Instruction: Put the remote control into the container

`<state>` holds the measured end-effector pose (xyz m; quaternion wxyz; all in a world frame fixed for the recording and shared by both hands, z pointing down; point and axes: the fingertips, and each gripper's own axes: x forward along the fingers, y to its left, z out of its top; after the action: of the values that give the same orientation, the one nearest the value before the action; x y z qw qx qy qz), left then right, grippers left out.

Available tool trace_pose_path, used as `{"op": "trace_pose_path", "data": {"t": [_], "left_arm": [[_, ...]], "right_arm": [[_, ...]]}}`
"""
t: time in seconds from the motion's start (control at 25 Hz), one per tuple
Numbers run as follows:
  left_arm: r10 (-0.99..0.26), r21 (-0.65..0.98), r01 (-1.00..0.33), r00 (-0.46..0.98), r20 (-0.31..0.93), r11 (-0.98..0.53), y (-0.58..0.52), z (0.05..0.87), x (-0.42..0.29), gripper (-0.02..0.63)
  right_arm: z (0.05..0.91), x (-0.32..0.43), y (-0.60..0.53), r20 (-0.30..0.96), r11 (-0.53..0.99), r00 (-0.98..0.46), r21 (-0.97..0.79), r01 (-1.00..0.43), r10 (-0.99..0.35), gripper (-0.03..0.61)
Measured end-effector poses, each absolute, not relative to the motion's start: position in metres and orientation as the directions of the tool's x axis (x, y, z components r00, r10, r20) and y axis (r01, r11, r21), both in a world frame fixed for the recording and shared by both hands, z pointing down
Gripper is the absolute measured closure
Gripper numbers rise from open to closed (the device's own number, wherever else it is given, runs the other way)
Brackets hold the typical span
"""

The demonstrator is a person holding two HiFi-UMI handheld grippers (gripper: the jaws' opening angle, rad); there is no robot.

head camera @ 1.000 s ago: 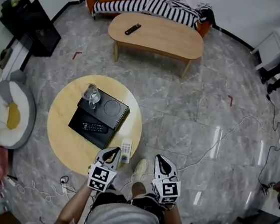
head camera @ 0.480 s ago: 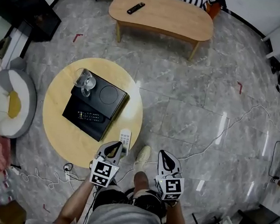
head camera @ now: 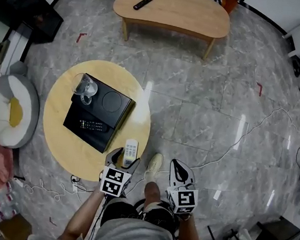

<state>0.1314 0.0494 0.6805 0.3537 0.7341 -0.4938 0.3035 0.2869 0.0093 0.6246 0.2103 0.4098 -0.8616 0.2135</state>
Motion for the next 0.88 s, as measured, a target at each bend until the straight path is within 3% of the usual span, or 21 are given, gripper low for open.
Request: {"op": "trace_pose_path", "data": {"t": [0.16, 0.88], "left_arm": [[-0.457, 0.21, -0.946, 0.304, 0.836, -0.247, 0.052, 0.699, 0.133, 0.272], [-0.376, 0.172, -0.964, 0.238, 0.895, -0.2, 0.048, 0.732, 0.127, 0.273]], "right_arm": [[0.63, 0.289, 0.004, 0.542, 0.57, -0.576, -0.204, -0.796, -0.611, 0.571], [0.652, 0.305, -0.008, 0.568, 0.54, -0.562, -0.229, -0.81, -0.602, 0.571]]}}
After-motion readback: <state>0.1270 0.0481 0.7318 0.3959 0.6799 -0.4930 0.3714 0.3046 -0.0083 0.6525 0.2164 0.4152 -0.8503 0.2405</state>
